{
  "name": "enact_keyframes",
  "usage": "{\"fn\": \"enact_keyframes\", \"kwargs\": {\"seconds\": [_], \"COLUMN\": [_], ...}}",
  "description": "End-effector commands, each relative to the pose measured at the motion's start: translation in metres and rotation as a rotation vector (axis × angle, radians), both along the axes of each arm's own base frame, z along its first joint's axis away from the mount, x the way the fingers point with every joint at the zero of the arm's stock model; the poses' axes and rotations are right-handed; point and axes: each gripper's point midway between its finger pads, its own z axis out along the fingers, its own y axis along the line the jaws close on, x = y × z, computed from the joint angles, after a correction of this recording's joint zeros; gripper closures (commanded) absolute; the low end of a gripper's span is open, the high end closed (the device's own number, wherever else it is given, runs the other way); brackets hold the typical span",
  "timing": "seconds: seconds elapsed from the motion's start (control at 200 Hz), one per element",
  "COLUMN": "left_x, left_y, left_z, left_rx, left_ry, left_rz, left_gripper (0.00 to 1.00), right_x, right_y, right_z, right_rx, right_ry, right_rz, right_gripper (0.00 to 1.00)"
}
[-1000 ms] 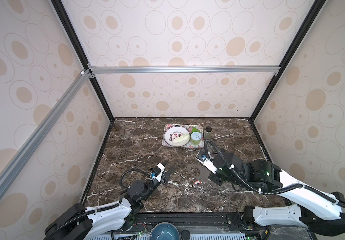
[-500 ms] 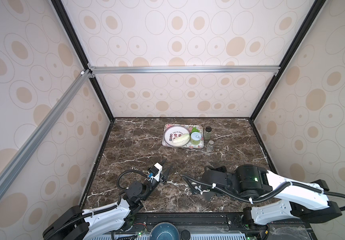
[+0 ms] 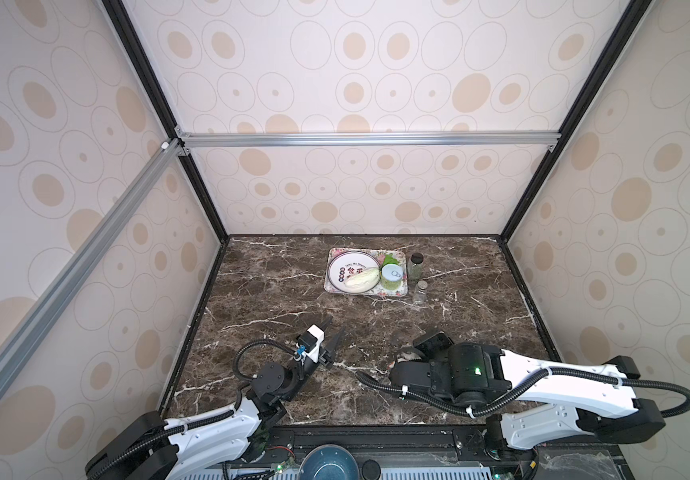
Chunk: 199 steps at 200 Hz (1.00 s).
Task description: Put the keys on the keyring
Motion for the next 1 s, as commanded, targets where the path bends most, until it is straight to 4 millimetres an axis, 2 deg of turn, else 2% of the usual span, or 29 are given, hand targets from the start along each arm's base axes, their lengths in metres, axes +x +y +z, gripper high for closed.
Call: {"fn": "enact_keyframes", "kwargs": {"seconds": [0.0,0.14,0.245,0.355,0.595,0.725,0.99], "left_x": [0.000,0.000,0.000,-0.001,-0.002,-0.003,-0.002], "left_y": [0.003,0.003,0.002,0.002,0.004,0.003,0.003], "left_z": [0.005,0.004,0.004,0.004,0.008,0.008,0.007], "left_rx": [-0.017,-0.016,-0.013,-0.014,-0.023,-0.020,-0.016], "left_ry": [-0.009,-0.009,-0.009,-0.011,-0.020,-0.021,-0.023], "left_rz": [0.009,0.009,0.007,0.003,0.003,0.000,0.002], "left_gripper": [0.61,0.60,0.60,0.60,0.60,0.60,0.60], "right_x": [0.001,0.010,0.014,0.017,0.007,0.003,0.002], "right_y": [-0.007,-0.001,0.004,0.012,0.002,-0.008,-0.006], "right_z": [0.002,-0.008,-0.001,0.012,0.002,-0.006,-0.004], "right_rx": [-0.012,-0.023,-0.011,0.081,0.175,0.170,0.258], "right_ry": [-0.034,-0.149,-0.214,-0.256,-0.134,-0.081,-0.074], "right_rz": [0.012,0.031,0.022,0.004,0.009,-0.030,-0.027], "right_gripper": [1.00,1.00,1.00,1.00,1.00,1.00,1.00]}}
